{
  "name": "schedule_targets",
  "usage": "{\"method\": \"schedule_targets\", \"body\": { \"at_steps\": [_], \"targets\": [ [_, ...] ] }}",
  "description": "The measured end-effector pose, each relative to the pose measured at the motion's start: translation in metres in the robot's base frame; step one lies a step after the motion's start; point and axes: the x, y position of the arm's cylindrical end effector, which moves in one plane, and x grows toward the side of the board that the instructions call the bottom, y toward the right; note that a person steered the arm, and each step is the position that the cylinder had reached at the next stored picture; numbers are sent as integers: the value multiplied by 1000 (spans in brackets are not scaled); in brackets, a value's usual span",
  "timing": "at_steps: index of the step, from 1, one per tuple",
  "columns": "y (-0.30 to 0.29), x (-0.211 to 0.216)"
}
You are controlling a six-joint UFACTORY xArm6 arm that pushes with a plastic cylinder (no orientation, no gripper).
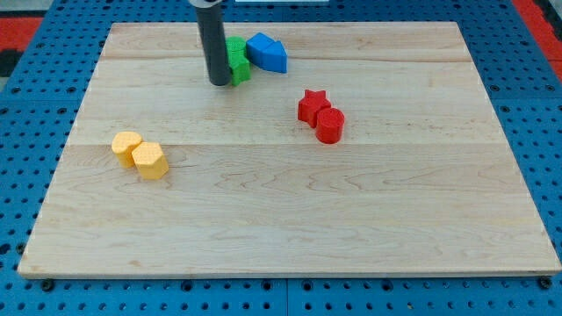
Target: Push the red blocks downwards
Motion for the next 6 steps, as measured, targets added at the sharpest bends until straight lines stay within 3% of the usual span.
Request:
{"method": "schedule_targets", "body": {
  "at_steps": [2,3,4,5,6],
  "targets": [
    [87,17],
    [125,72],
    [146,97],
    [216,120],
    [234,162]
  ]
}}
